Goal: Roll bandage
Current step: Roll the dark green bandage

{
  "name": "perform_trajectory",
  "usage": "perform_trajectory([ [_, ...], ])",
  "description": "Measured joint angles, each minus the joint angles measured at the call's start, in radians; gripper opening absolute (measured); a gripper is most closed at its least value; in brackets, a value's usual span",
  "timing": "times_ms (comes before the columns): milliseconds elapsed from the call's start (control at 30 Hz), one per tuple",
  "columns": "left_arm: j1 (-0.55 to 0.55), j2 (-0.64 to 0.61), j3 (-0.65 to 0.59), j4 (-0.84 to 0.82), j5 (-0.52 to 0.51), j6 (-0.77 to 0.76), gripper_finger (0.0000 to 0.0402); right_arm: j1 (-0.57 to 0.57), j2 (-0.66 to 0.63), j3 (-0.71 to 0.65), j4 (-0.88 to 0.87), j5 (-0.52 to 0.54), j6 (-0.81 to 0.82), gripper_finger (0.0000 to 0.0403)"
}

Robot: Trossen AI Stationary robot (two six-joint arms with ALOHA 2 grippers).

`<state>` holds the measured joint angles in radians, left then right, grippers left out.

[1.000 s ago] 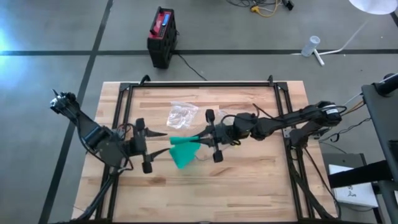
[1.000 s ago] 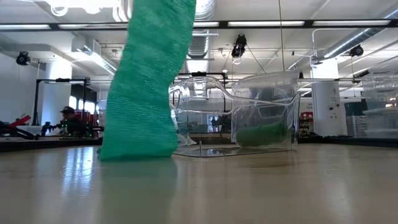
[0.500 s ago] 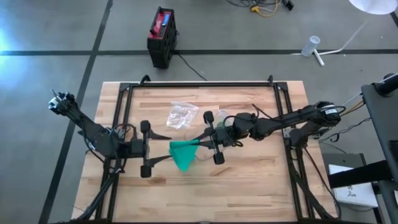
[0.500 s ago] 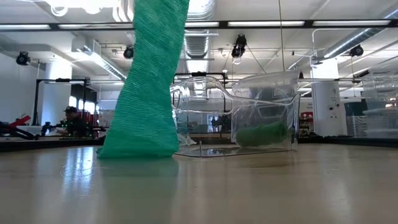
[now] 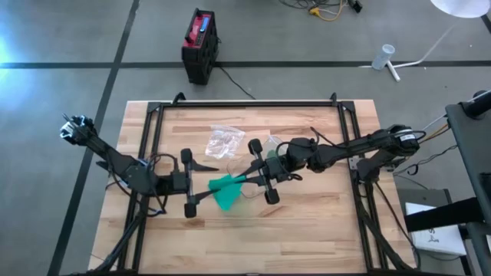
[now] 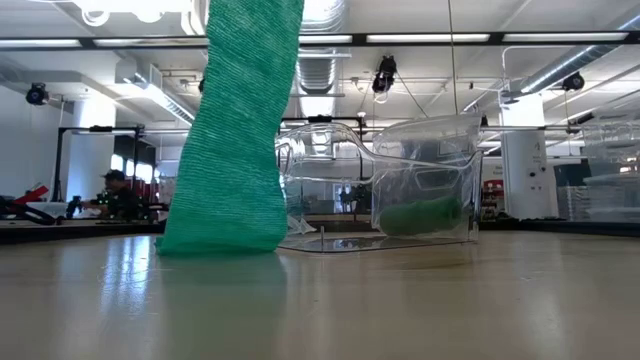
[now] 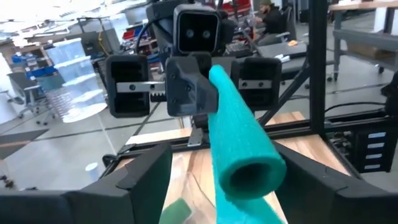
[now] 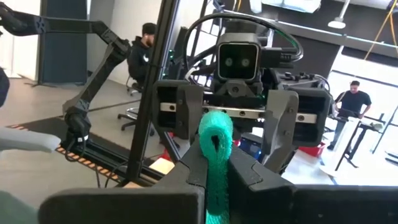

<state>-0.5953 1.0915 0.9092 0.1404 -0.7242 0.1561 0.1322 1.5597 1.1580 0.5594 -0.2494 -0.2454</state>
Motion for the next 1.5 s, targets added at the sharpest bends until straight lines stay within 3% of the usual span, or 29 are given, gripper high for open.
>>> perform_trajectory([
  [300,0.005,-0.001,0.000,0.031,0.012,0.015,0.0185,0.000,0.000,0.000,0.001,-0.013,0.001,0.0013],
  [667,0.016,0.015,0.000,0.044,0.012,0.018,0.0015,0.000,0.000,0.000,-0.001,-0.013,0.011,0.0013],
  [800,0.018,0.015,0.000,0.050,-0.005,0.036,0.0019,-0.001,0.000,0.000,0.000,-0.007,0.039,0.0015],
  [933,0.020,0.017,0.006,0.062,-0.085,0.079,0.0019,-0.002,-0.001,0.000,0.004,0.080,0.102,0.0031],
  [1300,0.022,0.020,0.006,0.096,-0.135,0.124,0.0008,-0.024,0.000,0.000,-0.004,0.093,0.319,0.0170],
  [1500,0.022,0.020,0.006,0.102,-0.175,0.151,0.0008,-0.032,0.000,0.000,-0.005,0.093,0.423,0.0221],
])
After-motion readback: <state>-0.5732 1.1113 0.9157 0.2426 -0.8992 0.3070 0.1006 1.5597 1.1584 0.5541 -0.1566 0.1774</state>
